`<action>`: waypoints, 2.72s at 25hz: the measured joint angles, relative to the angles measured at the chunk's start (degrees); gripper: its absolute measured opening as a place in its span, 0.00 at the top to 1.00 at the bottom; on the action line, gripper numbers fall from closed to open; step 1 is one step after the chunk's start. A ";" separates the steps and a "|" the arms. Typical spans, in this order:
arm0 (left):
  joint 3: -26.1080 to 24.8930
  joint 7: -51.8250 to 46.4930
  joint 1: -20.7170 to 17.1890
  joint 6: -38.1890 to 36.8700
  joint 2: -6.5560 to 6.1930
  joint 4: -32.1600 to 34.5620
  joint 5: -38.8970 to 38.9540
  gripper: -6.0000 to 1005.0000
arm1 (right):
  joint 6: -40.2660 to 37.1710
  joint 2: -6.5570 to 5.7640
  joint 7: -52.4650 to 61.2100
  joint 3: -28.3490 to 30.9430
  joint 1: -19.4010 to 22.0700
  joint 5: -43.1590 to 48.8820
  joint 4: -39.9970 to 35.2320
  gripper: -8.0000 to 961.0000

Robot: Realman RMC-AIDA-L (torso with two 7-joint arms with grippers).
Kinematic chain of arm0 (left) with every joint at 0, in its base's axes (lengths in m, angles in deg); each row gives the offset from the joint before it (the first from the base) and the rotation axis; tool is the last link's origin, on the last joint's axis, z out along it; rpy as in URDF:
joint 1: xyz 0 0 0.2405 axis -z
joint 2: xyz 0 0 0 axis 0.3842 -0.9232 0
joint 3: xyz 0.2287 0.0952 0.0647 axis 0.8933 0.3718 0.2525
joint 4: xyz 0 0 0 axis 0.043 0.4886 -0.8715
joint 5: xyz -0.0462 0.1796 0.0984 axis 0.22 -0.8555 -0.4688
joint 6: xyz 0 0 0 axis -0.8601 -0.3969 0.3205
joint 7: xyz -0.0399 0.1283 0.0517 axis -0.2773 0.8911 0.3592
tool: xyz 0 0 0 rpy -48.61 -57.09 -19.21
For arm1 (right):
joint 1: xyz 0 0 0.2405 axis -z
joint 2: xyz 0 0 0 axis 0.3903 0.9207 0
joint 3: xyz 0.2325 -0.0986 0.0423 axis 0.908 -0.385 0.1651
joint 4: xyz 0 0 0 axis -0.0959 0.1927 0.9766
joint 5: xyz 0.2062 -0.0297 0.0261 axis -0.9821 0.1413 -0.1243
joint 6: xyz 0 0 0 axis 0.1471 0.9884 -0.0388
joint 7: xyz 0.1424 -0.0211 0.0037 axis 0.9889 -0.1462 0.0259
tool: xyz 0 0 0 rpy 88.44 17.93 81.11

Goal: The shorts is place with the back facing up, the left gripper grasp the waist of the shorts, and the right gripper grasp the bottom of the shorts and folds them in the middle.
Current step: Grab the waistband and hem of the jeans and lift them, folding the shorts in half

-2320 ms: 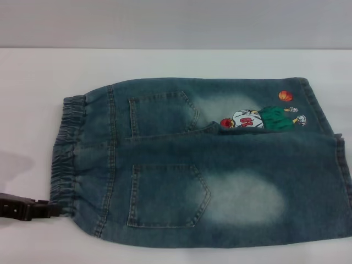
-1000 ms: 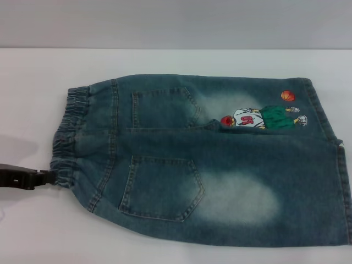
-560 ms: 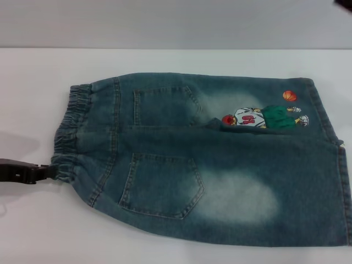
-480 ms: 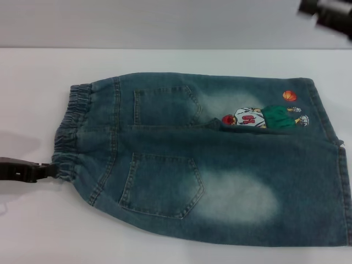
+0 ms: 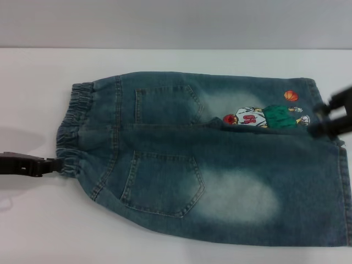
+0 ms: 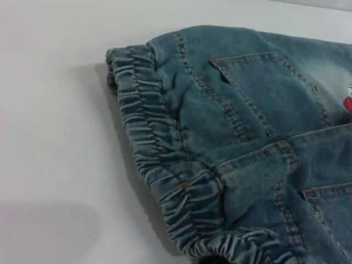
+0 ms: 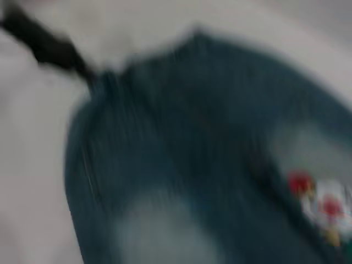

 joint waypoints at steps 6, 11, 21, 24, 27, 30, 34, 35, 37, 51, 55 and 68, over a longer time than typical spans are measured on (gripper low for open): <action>0.01 0.11 1.00 1.50 -0.08 -1.83 -0.30 0.95 | 0.78 1.85 4.18 -1.23 1.22 3.70 -0.71 0.48; 0.01 0.11 1.00 1.50 -0.08 -1.83 -0.30 0.95 | 0.85 2.94 8.40 -0.94 3.93 3.87 -1.85 0.48; 0.19 0.10 2.54 2.12 -0.30 -2.28 -0.47 0.95 | -1.62 2.83 9.51 0.54 8.05 8.25 -0.24 0.48; 0.18 0.10 2.89 2.55 -0.40 -2.80 -0.53 0.95 | -1.65 2.72 8.61 1.72 9.11 10.42 0.28 0.48; 0.18 0.10 3.16 3.10 -0.42 -3.18 -0.57 0.95 | -1.57 2.66 7.67 3.27 9.62 13.54 0.97 0.48; 0.18 0.10 3.78 3.57 -0.44 -3.38 -0.57 0.95 | -1.53 2.57 6.76 4.24 9.79 16.19 2.06 0.48; 0.66 0.07 4.37 4.34 -0.42 -3.38 -0.57 0.95 | -2.75 2.51 4.52 4.60 9.89 18.06 3.61 0.48; 1.19 -0.06 4.49 4.69 -0.41 -3.49 -0.57 0.95 | -3.33 2.48 3.68 4.55 9.91 18.66 4.07 0.48; 1.19 -0.06 4.49 4.69 -0.41 -3.49 -0.57 0.95 | -3.84 2.45 2.58 4.18 9.88 19.56 5.01 0.48; 1.86 -0.43 5.75 5.62 -0.25 -4.78 -1.77 0.95 | -1.56 2.42 1.54 3.36 9.54 20.88 8.06 0.48; 1.85 -0.43 5.93 5.60 -0.16 -4.78 -1.78 0.95 | -0.19 2.42 1.47 2.58 9.35 20.88 9.70 0.48; 1.85 -0.57 6.46 5.50 -0.11 -4.95 -1.77 0.95 | 2.10 3.19 1.44 -0.99 8.90 20.72 10.08 0.48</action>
